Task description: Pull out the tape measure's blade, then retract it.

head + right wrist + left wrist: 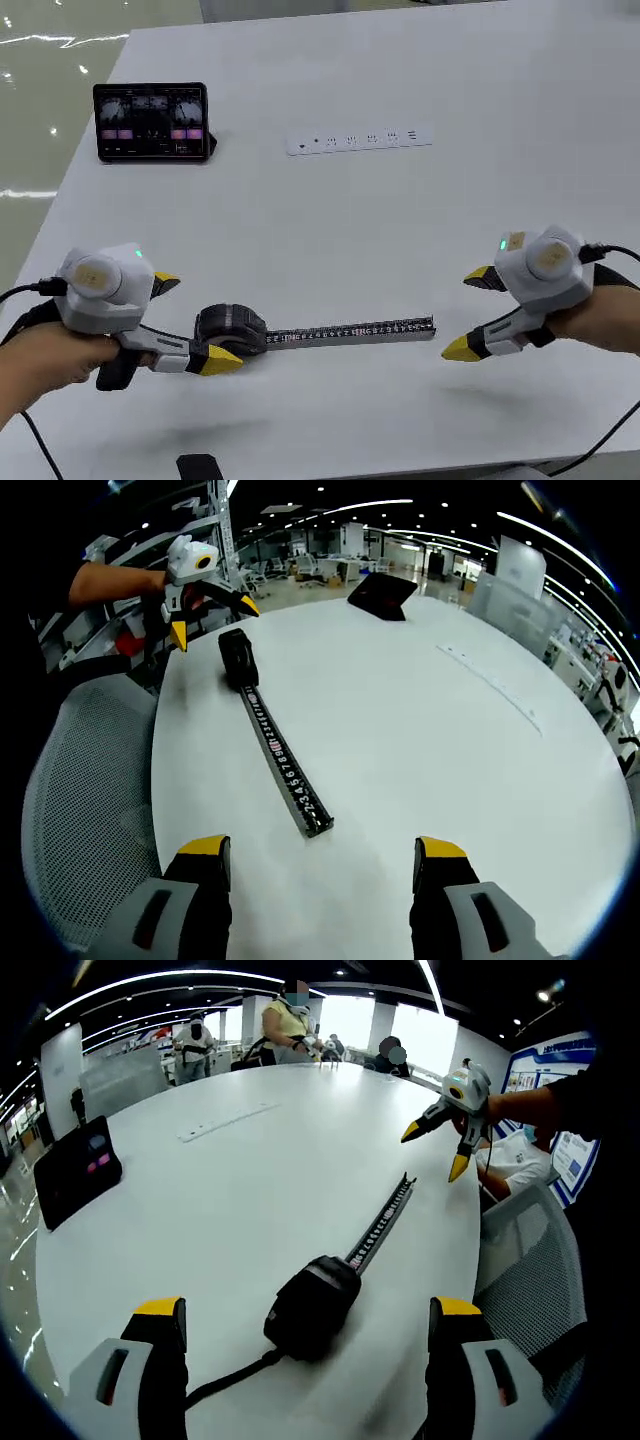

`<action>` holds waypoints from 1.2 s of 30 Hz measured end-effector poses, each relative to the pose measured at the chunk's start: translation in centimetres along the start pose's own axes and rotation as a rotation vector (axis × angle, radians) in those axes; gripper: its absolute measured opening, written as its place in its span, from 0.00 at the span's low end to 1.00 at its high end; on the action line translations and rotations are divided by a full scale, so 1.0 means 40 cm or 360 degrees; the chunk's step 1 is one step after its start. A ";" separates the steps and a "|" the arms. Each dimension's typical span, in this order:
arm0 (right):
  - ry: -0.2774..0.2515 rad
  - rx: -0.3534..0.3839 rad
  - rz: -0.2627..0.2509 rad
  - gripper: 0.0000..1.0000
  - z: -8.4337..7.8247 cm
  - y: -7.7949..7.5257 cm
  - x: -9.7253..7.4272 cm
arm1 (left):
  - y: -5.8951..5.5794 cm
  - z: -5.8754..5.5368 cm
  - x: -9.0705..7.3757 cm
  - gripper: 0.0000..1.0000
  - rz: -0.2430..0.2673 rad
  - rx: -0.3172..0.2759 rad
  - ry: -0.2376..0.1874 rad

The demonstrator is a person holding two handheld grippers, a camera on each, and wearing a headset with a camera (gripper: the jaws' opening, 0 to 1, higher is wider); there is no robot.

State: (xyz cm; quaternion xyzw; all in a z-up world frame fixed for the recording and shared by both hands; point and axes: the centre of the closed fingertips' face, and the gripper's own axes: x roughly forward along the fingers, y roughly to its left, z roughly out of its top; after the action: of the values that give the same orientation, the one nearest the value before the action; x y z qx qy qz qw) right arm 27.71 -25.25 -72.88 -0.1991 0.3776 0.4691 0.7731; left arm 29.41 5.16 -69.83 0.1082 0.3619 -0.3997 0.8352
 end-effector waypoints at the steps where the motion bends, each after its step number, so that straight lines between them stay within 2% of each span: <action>1: -0.0014 0.0023 -0.0015 0.75 -0.004 -0.001 -0.006 | 0.007 -0.001 -0.008 0.99 0.0030 -0.0026 -0.0017; 2: -0.0030 0.0037 -0.0027 0.76 -0.005 -0.002 -0.011 | 0.009 0.000 -0.014 0.99 0.0042 -0.0035 -0.0033; 3: -0.0059 0.0055 -0.0051 0.78 -0.004 -0.005 -0.015 | 0.013 0.009 -0.018 0.99 0.0066 -0.0041 -0.0084; 4: -0.0109 0.0094 -0.0100 0.82 -0.001 -0.015 -0.023 | 0.017 0.011 -0.026 0.99 0.0091 -0.0055 -0.0116; 6: -0.0134 0.0132 -0.0108 0.86 -0.007 -0.014 -0.034 | 0.019 0.005 -0.034 0.99 0.0108 -0.0085 -0.0119; 10: -0.0203 0.0194 -0.0197 0.90 -0.024 -0.028 -0.068 | 0.019 -0.007 -0.052 0.99 0.0137 -0.0126 -0.0161; 12: -0.0229 0.0215 -0.0219 0.92 -0.037 -0.031 -0.083 | 0.027 -0.017 -0.058 0.99 0.0179 -0.0133 -0.0177; 18: -0.0272 0.0248 -0.0294 0.99 -0.072 -0.037 -0.123 | 0.029 -0.043 -0.075 0.99 0.0243 -0.0124 -0.0186; 23: -0.0314 0.0278 -0.0324 0.99 -0.102 -0.037 -0.154 | 0.030 -0.054 -0.097 0.99 0.0296 -0.0133 -0.0230; 26: -0.0316 0.0313 -0.0341 0.99 -0.130 -0.035 -0.168 | 0.029 -0.065 -0.111 0.99 0.0324 -0.0105 -0.0244; 30: -0.0302 0.0373 -0.0334 0.99 -0.162 -0.014 -0.186 | 0.025 -0.087 -0.123 0.99 0.0328 -0.0098 -0.0223; 33: -0.0312 0.0364 -0.0361 0.99 -0.180 -0.003 -0.203 | 0.022 -0.093 -0.136 0.99 0.0328 -0.0135 -0.0248; 36: -0.0300 0.0366 -0.0387 0.99 -0.199 0.005 -0.215 | 0.017 -0.098 -0.144 0.99 0.0332 -0.0123 -0.0278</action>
State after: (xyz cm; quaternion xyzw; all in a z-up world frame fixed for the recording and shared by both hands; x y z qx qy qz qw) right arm 22.00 -35.36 -71.31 -0.1086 0.3277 0.3427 0.8737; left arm 25.49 10.86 -68.72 0.0777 0.2898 -0.3044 0.9041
